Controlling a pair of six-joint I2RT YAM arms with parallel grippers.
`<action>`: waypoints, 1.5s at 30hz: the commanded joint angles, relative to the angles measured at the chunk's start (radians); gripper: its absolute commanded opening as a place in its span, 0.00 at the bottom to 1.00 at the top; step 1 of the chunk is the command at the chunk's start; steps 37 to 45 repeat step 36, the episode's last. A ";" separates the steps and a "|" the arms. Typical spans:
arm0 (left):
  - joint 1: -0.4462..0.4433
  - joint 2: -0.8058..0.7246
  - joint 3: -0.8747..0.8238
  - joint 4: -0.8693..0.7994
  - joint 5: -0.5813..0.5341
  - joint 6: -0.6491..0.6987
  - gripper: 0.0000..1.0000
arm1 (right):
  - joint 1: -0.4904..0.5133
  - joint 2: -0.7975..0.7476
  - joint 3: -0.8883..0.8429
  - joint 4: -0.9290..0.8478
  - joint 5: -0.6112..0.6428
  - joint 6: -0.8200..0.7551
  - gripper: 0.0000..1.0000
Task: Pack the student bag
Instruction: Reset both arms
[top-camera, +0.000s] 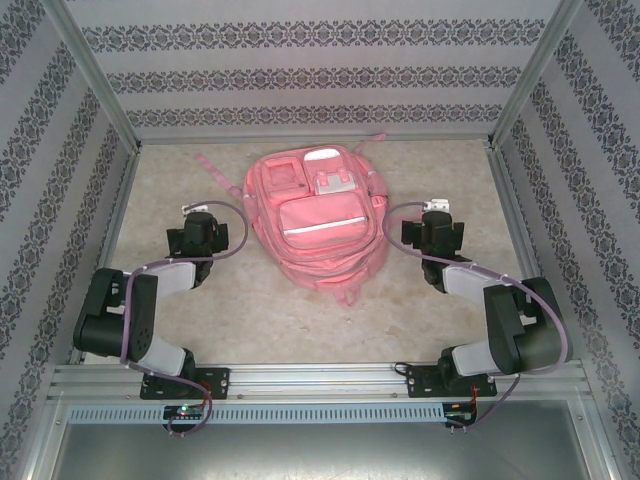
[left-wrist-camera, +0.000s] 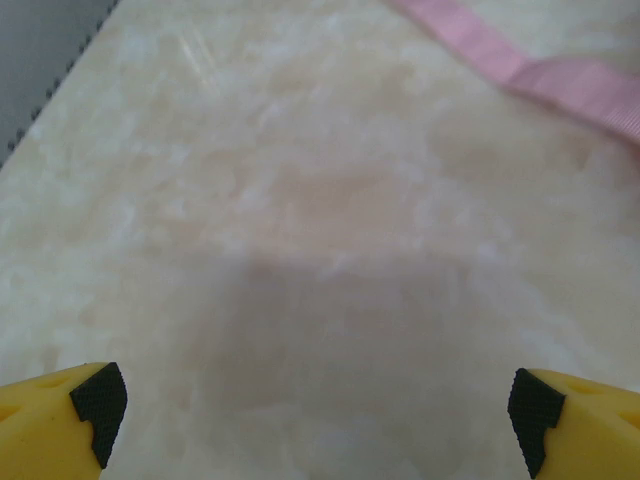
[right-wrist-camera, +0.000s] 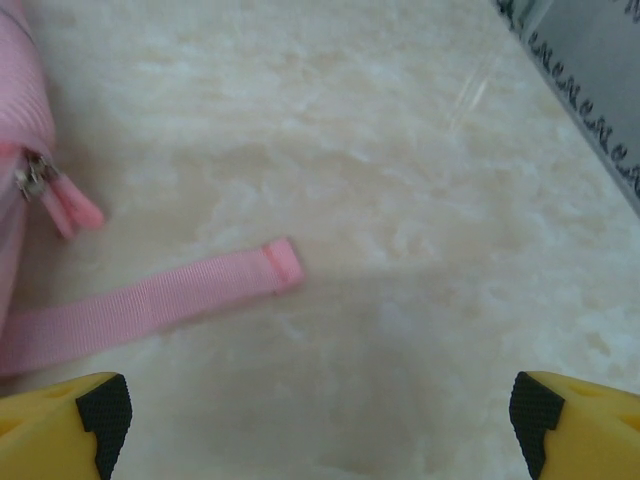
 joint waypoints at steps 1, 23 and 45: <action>0.011 0.032 -0.015 0.194 0.058 0.070 1.00 | -0.021 -0.032 -0.024 0.125 -0.049 -0.049 0.98; 0.088 0.056 -0.139 0.422 0.319 0.072 0.99 | -0.100 0.104 -0.140 0.496 -0.106 -0.020 0.98; 0.088 0.057 -0.140 0.424 0.319 0.073 0.99 | -0.100 0.104 -0.140 0.498 -0.106 -0.018 0.98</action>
